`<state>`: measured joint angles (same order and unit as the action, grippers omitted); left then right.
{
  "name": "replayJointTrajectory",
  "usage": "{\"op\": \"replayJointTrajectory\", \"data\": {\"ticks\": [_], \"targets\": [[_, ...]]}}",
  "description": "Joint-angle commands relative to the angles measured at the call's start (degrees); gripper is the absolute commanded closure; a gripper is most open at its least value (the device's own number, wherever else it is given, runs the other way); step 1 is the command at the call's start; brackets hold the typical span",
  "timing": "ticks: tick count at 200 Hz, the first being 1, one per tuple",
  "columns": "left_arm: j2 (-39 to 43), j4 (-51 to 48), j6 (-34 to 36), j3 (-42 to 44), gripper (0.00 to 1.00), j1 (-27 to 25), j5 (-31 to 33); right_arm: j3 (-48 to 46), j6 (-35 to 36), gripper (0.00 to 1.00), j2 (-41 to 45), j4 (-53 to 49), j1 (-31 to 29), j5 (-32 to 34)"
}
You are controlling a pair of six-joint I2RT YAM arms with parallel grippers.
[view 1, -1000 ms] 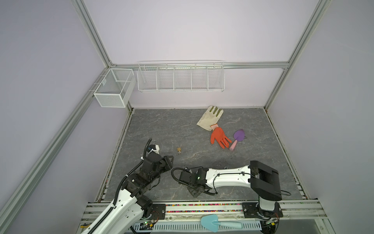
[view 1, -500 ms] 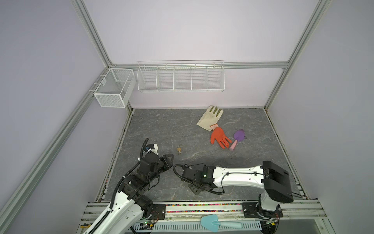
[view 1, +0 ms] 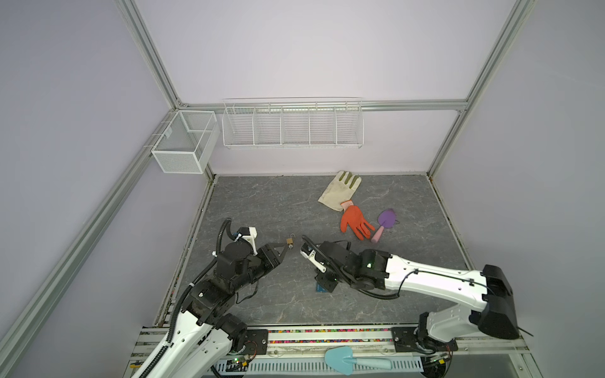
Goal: Unlock with the key
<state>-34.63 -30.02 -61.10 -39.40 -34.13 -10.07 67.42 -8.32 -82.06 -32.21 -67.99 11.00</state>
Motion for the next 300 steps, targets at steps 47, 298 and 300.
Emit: {"op": "replayJointTrajectory", "data": {"ticks": [47,298,300], "targets": [[-7.12,13.52,-1.65,-1.68,0.46,-0.69,-11.65,-0.87,18.66,0.94,7.21,6.32,5.12,-10.72],[-22.32,16.92,4.85,-7.05,0.70,-6.87,-18.91,3.42,30.80,0.94,7.88,2.52,6.46,-15.67],[-22.23,16.92,4.90,-7.02,0.70,-6.90,-18.93,3.47,30.81,0.94,7.84,2.51,6.46,-15.66]]}}
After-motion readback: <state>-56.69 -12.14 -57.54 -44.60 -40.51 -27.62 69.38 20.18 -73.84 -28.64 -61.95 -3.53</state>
